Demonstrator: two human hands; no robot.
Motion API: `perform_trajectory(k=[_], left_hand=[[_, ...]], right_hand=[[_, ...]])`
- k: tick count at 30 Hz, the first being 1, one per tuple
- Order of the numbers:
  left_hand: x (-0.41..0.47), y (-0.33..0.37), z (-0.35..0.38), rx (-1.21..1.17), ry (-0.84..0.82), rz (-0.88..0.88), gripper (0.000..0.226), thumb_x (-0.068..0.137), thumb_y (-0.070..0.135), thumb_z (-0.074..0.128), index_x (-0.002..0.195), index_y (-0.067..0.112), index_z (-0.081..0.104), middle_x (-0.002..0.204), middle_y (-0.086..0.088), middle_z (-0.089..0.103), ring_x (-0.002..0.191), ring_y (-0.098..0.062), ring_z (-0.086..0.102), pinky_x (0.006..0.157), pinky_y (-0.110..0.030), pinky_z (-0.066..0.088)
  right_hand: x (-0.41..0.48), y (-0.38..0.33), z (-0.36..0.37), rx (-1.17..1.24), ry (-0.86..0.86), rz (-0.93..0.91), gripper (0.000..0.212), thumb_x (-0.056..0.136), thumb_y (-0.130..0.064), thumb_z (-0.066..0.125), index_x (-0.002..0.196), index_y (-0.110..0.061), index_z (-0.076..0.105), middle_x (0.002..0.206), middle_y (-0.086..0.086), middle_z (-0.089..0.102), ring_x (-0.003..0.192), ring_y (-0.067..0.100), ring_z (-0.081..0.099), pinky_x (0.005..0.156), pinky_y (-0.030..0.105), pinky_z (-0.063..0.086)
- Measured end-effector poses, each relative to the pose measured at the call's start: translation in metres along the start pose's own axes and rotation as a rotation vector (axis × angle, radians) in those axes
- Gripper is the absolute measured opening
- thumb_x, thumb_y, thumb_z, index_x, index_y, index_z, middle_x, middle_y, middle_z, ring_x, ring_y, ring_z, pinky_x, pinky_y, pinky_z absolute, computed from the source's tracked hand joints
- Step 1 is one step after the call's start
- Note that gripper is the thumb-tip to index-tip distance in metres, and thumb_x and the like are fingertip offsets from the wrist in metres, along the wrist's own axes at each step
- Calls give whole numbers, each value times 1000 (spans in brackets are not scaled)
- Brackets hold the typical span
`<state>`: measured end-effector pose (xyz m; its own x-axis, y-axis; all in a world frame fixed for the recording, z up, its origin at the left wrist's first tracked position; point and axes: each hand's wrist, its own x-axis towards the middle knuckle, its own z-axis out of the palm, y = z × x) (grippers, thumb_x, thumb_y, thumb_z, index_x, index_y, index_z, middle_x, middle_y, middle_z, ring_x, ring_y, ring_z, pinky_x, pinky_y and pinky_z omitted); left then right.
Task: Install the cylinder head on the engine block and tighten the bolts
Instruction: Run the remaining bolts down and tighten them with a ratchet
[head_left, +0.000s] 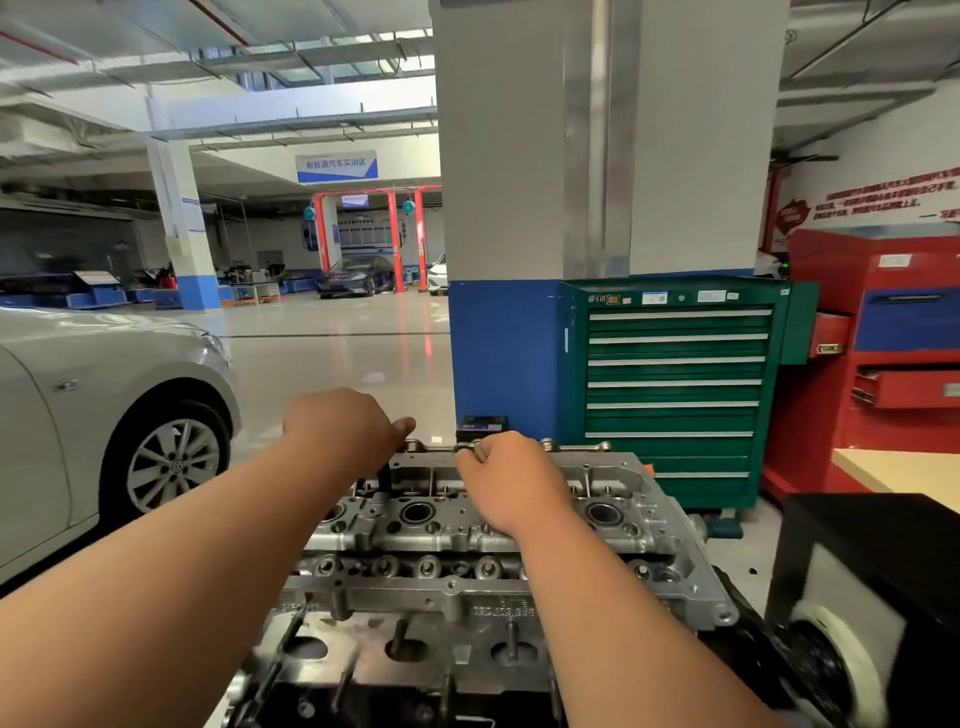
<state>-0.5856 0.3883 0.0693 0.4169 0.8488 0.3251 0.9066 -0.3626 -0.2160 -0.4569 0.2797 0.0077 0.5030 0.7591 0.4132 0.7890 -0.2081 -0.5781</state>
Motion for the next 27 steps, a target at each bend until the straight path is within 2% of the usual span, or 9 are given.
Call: perform_trajectory(k=[3, 5, 9, 12, 15, 17, 20, 24, 27], left_hand=[[5, 0, 0, -147, -82, 12, 51, 97, 56, 31, 90, 11, 56, 74, -1, 51, 79, -23, 50, 71, -32, 41], [8, -4, -3, -220, -181, 91, 43, 99, 47, 37, 88, 11, 57, 83, -6, 57, 81, -24, 49, 80, -34, 41], [14, -18, -4, -363, -289, 180, 42, 97, 46, 42, 69, 23, 64, 72, 0, 55, 65, -15, 51, 67, -30, 39], [9, -21, 5, -406, -183, 136, 44, 96, 48, 41, 73, 14, 58, 71, -3, 55, 67, -15, 51, 66, -30, 38], [-8, 0, 13, -388, 160, 34, 37, 99, 43, 38, 95, 10, 52, 92, -7, 59, 91, -27, 55, 72, -35, 39], [-20, 28, 8, -775, 258, -109, 23, 100, 30, 40, 105, 9, 47, 106, -13, 59, 100, -31, 51, 73, -35, 36], [-25, 61, 3, -1253, 269, -305, 18, 95, 22, 45, 110, 12, 47, 105, -10, 58, 108, -30, 44, 76, -34, 32], [-22, 60, 18, -1518, 448, -383, 5, 92, 18, 51, 89, 14, 50, 82, -1, 56, 82, -24, 55, 62, -30, 38], [-7, 47, 18, -1508, 351, -383, 34, 90, 26, 51, 62, 10, 44, 55, -2, 44, 56, -25, 43, 53, -30, 30]], right_hand=[[1, 0, 0, 0, 0, -9, 44, 90, -38, 46, 52, -17, 38, 49, -3, 42, 46, 18, 37, 46, 23, 28], [1, 0, -1, -3, -6, -4, 44, 90, -38, 46, 52, -17, 38, 50, -2, 42, 47, 18, 38, 46, 23, 28], [1, 1, 1, -7, -1, 12, 44, 89, -38, 47, 52, -16, 39, 50, -2, 43, 47, 18, 39, 46, 23, 29], [1, 1, 1, -3, 6, 15, 44, 89, -39, 48, 52, -17, 38, 49, -3, 42, 47, 18, 39, 47, 23, 31], [1, 0, 0, -10, 1, 8, 44, 90, -39, 47, 52, -17, 39, 49, -3, 43, 47, 18, 40, 47, 24, 31], [-1, -1, -1, -14, 7, -6, 45, 90, -39, 48, 52, -17, 40, 50, -3, 44, 48, 18, 41, 47, 24, 31], [-2, 0, -1, -6, 20, -30, 46, 91, -36, 49, 51, -16, 39, 50, -2, 43, 48, 19, 39, 47, 25, 30], [-2, 1, 1, -3, 27, -31, 47, 90, -37, 49, 51, -16, 35, 47, -3, 37, 47, 19, 36, 48, 25, 31], [2, 1, 2, -11, 20, -3, 46, 89, -38, 49, 50, -16, 36, 47, -4, 38, 46, 18, 36, 47, 24, 28]])
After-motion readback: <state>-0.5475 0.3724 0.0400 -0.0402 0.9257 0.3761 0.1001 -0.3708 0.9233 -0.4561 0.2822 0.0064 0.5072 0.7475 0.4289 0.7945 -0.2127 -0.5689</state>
